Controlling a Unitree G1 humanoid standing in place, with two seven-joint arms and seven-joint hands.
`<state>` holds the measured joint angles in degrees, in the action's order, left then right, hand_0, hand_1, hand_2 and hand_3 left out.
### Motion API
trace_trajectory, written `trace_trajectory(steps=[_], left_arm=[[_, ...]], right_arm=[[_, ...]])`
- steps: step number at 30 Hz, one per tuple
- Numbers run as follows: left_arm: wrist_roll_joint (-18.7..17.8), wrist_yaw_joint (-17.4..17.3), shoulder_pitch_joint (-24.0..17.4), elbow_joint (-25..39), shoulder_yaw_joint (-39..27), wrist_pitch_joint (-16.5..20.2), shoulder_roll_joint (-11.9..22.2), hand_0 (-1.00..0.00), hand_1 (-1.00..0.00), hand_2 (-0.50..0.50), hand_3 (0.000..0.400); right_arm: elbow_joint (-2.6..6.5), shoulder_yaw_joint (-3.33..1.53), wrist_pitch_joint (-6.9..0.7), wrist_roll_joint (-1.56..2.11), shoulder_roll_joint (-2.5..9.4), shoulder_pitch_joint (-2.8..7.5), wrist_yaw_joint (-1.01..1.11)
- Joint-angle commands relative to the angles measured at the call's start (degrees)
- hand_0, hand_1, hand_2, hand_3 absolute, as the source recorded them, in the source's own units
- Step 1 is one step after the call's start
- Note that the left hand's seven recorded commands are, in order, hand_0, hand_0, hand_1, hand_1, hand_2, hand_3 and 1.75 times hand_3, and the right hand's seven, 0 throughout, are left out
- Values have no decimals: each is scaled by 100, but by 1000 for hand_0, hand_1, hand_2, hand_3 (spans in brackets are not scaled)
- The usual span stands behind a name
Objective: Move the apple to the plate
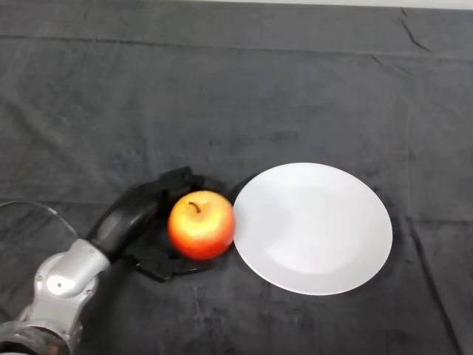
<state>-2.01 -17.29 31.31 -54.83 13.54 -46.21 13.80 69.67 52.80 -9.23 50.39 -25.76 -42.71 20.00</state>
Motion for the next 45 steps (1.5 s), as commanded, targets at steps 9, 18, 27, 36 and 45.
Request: trace_trajectory(steps=[9, 18, 27, 36, 45], left_arm=[[108, 408, 467, 497, 762, 48, -140, -1000, -1000, 0, 400], [83, 664, 824, 115, 1332, -63, -321, -1000, -1000, 0, 400], [-63, 987, 986, -323, 2107, -36, -522, -1000, -1000, 0, 400], [-397, 1059, 1014, -495, 2819, 149, -516, -1000, -1000, 0, 400], [-574, 1079, 1039, -646, 3134, 313, -432, -337, -325, -6, 135]], right_arm=[[-32, 64, 30, 43, -121, 87, -4], [-36, 62, 28, 43, -121, 89, -7], [-29, 64, 28, 44, -125, 86, -6], [-18, 67, 28, 47, -129, 82, -2], [-7, 70, 29, 48, -134, 78, 2]])
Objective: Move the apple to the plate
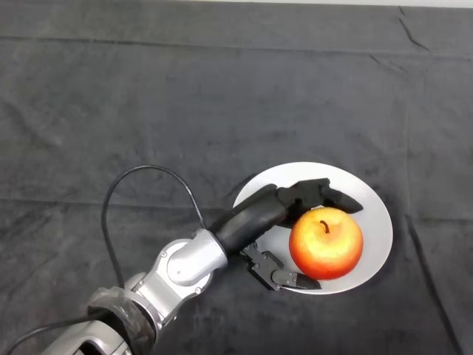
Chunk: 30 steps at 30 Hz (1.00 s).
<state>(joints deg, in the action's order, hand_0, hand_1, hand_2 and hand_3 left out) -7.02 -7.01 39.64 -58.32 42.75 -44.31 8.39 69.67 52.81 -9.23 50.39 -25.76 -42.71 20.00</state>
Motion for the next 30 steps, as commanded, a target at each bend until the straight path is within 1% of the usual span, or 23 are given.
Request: trace_trajectory(steps=[1, 2, 10, 16, 21, 30], left_arm=[[-81, 66, 209, -313, 236, 141, 116, -165, -51, -57, 66], [-86, 83, 213, -329, 256, 159, 122, 0, 0, 0, 0], [-128, 219, 242, -433, 338, 250, 154, 0, 0, 0, 0], [-173, 301, 240, -487, 326, 232, 190, 0, 0, 0, 0], [-238, 297, 218, -547, 215, 122, 288, 0, 0, 0, 0], [-362, 262, 92, -687, -133, -179, 489, 0, 0, 0, 0]], right_arm=[[-6, 70, 29, 48, -134, 78, 3], [-5, 70, 29, 49, -135, 77, 3], [2, 72, 30, 49, -137, 75, 6], [7, 73, 31, 49, -139, 74, 8], [9, 73, 31, 49, -140, 73, 10], [14, 74, 32, 49, -142, 71, 12]])
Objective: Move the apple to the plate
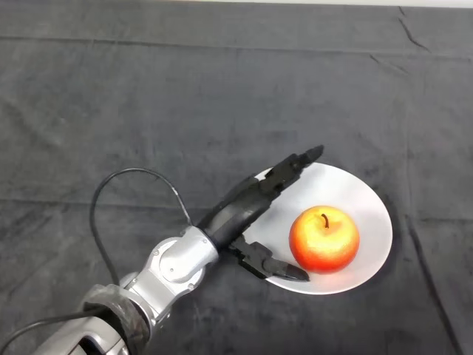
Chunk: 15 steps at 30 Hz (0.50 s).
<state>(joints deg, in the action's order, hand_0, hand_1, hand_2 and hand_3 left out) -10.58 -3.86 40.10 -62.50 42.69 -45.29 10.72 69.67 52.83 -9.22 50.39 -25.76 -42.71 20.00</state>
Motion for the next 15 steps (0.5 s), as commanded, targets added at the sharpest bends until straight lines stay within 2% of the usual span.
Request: trace_trajectory(steps=[1, 15], left_arm=[[-17, -58, 28, -283, -167, -115, 279, 0, 0, 0, 0], [-301, -205, -372, -485, -950, -561, 683, 0, 0, 0, 0]], right_arm=[[14, 73, 32, 49, -142, 71, 13], [19, 74, 33, 48, -144, 70, 15]])
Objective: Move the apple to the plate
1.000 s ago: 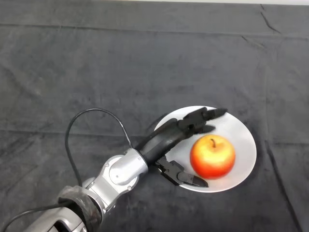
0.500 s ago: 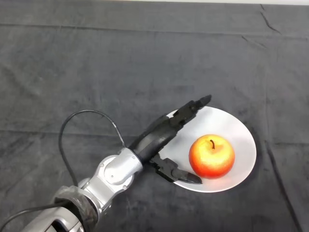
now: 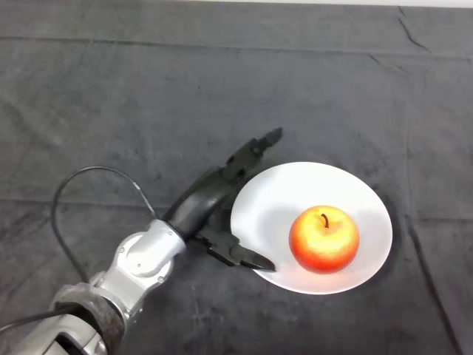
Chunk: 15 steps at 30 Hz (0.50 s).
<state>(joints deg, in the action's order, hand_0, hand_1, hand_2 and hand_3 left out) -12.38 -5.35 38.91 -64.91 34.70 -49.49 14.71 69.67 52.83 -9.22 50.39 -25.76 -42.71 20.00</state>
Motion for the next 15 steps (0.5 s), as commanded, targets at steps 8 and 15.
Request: trace_trajectory(steps=[8, 15], left_arm=[[-461, -186, -414, -289, -827, -338, 670, 0, 0, 0, 0], [-949, -120, -761, -298, -1657, -570, 1048, 0, 0, 0, 0]], right_arm=[[20, 74, 34, 48, -144, 69, 16], [21, 74, 34, 48, -145, 69, 16]])
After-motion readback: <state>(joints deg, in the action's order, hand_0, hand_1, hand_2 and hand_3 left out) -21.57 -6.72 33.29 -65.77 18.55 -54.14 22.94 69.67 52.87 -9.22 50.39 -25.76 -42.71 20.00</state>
